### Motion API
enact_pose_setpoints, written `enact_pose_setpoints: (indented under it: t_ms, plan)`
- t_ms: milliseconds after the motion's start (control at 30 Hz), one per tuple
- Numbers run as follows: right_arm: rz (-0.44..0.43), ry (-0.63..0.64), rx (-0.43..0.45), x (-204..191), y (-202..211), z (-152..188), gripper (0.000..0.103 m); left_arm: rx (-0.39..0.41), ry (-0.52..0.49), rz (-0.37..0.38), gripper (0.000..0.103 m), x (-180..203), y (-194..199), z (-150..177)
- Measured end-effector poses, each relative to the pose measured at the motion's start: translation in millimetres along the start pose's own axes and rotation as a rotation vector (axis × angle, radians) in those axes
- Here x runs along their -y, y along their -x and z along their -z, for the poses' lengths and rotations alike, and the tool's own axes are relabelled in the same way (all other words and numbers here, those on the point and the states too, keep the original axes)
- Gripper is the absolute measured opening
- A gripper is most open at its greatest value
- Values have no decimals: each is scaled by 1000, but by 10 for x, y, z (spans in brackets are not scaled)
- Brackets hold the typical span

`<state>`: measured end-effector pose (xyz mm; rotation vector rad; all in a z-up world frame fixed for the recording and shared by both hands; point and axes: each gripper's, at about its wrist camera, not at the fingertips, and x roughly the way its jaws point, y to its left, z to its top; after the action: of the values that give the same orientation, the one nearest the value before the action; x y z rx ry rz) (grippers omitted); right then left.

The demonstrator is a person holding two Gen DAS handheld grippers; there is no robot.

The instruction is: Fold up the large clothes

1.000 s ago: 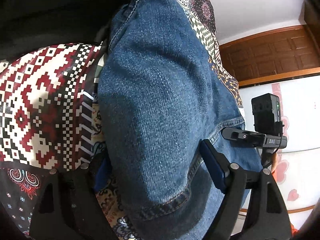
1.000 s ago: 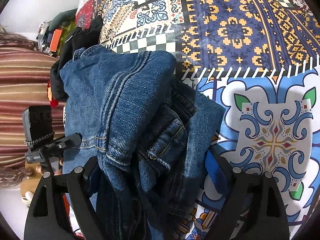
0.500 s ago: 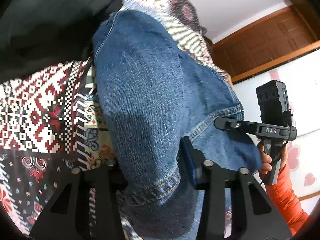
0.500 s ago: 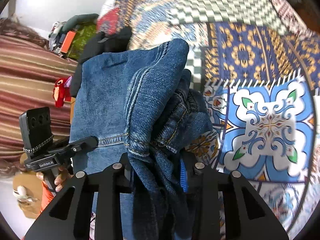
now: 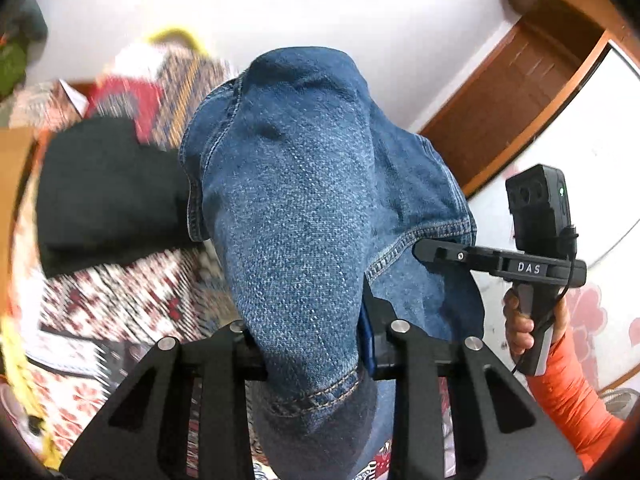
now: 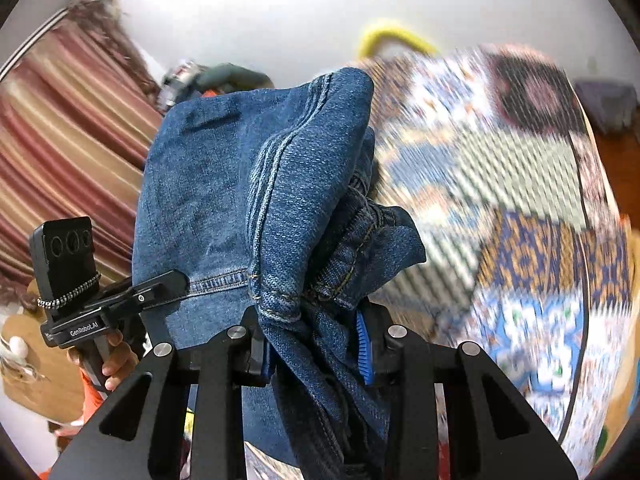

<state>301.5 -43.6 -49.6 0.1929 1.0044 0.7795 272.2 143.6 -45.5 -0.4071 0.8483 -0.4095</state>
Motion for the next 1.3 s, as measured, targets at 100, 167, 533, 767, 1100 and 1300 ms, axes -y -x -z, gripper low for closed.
enact_pose_setpoints:
  t_ms: [100,167,533,767,1100,1300]
  plan:
    - [-22,34,46,-229,-63,-215,28,88,-10,-20,31,-104,344,-245]
    - [-44,54,77,-383,-165,-398,28,134,-13,-31,31,-167,508,-371]
    - [-78,69,90,-547,-1172,-1022,28,228,31,-116,31,-1127,759,-1005]
    - [-18,-43,-42,-56,-2355,-1236,29,151,175,-161,31,-2172,135,-1198]
    - [180,10,-115,85,-2767,-1137,45,12,210,-264,40,-2940,-683,-1091]
    - [273,65,-106,92,-2483,-872,60,16,100,-426,65,-2700,-652,-906]
